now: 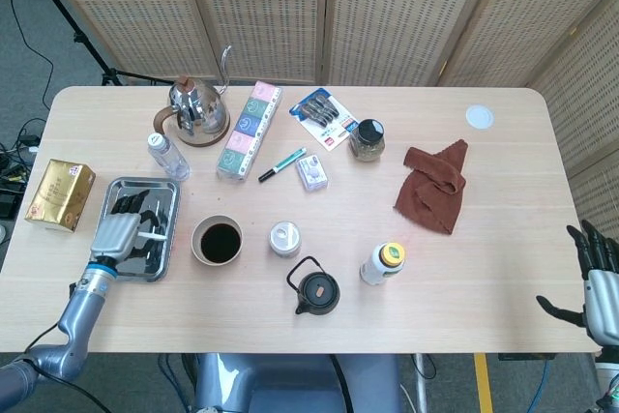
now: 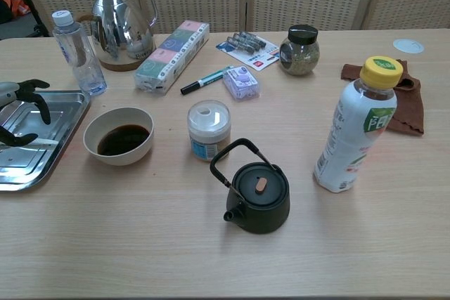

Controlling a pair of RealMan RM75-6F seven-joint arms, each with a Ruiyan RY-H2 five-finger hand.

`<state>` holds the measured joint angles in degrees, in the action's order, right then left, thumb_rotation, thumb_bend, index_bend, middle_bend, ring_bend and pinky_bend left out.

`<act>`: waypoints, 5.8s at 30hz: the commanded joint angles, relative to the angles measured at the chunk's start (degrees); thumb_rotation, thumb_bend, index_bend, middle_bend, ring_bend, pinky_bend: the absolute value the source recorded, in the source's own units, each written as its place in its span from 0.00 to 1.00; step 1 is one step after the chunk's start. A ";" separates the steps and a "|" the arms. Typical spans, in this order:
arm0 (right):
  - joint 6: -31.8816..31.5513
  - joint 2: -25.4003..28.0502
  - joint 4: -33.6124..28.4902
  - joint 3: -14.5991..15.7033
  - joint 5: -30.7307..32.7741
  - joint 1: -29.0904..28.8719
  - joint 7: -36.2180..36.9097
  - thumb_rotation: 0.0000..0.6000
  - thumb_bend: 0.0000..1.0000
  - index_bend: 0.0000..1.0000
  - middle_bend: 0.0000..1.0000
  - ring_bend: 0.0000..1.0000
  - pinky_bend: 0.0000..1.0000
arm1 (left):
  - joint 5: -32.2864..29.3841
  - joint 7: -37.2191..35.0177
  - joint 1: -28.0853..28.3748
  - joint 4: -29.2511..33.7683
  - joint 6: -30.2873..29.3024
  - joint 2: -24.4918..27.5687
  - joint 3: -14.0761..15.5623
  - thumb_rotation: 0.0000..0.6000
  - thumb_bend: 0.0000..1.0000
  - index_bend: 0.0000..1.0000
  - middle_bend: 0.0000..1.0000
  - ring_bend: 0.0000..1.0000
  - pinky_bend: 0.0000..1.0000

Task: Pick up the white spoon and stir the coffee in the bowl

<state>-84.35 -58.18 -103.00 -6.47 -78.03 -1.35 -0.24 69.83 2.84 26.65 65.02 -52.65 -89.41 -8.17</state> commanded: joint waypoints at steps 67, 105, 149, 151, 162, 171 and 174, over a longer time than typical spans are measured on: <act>1.70 0.69 0.13 0.00 1.31 -0.61 2.39 1.00 0.00 0.00 0.00 0.00 0.00 | 2.62 -7.59 0.13 -15.56 -2.73 -10.81 1.23 1.00 0.44 0.63 0.00 0.00 0.00; 2.21 0.62 -0.49 0.41 1.61 -0.78 1.56 1.00 0.00 0.00 0.00 0.00 0.00 | 17.08 -49.56 -1.12 14.92 -15.97 4.52 2.41 1.00 0.43 0.65 0.00 0.00 0.00; 5.40 0.09 1.54 -0.07 4.67 -2.03 2.28 1.00 0.00 0.00 0.00 0.00 0.00 | 15.47 -72.98 6.30 -9.09 -9.05 -16.39 1.94 1.00 0.43 0.66 0.00 0.00 0.00; 5.41 0.08 1.58 -0.09 4.72 -2.04 2.32 1.00 0.00 0.00 0.00 0.00 0.00 | 15.67 -72.92 6.30 -8.81 -9.25 -16.32 2.13 1.00 0.43 0.66 0.00 0.00 0.00; 5.52 0.13 1.52 -0.12 4.83 -2.11 2.45 1.00 0.00 0.00 0.00 0.00 0.00 | 17.57 -71.98 6.09 -5.23 -10.76 -15.55 3.99 1.00 0.43 0.66 0.00 0.00 0.00; 5.37 0.29 1.27 -0.13 4.77 -2.03 2.63 1.00 0.00 0.00 0.00 0.00 0.00 | 17.68 -72.48 4.59 -3.90 -11.95 -14.40 5.43 1.00 0.43 0.66 0.00 0.00 0.00; 5.53 0.20 1.32 -0.03 4.78 -2.08 2.48 1.00 0.00 0.00 0.00 0.00 0.00 | 17.82 -73.16 4.29 -4.10 -12.44 -13.92 5.60 1.00 0.44 0.66 0.00 0.00 0.00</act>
<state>-78.82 -57.98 -101.69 -6.51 -73.25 -3.43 2.24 87.60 -70.20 31.02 60.99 -64.99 -103.45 -2.64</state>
